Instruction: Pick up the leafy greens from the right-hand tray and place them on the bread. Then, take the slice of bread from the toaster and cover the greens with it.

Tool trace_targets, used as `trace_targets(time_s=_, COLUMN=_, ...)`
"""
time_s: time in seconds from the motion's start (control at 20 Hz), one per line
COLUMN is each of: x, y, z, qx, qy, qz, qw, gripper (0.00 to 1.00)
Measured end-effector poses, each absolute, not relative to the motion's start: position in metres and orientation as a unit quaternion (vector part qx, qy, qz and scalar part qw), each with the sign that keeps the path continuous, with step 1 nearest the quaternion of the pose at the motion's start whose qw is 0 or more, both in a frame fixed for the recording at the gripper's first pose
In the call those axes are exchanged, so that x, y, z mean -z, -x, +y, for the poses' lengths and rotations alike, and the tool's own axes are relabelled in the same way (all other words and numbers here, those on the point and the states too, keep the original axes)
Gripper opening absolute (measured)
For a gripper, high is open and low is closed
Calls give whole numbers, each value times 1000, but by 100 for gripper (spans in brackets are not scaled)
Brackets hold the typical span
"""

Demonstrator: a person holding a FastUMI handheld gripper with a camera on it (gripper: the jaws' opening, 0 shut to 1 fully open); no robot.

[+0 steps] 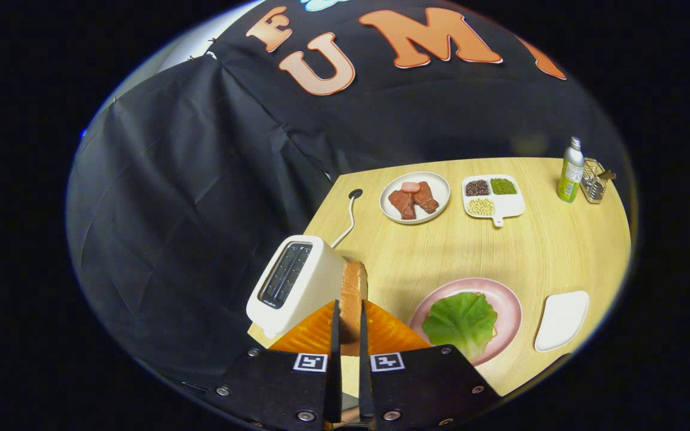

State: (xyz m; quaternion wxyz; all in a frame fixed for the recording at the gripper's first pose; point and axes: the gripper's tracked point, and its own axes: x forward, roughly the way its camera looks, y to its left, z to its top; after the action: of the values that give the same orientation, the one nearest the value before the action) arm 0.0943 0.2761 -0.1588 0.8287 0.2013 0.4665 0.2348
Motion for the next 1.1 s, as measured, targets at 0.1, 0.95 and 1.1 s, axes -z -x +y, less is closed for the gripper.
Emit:
trace_targets(time_s=0.1, x=172, y=-89, z=264, qx=-231, qy=-204, qz=472, qw=826, gripper=12)
trace_targets(time_s=0.95, x=265, y=-77, z=213, qx=-244, qy=-230, qz=515, qw=789, gripper=12)
trace_targets(time_s=1.1, x=278, y=-77, z=210, qx=-245, qy=-245, qz=522, qw=779, gripper=12)
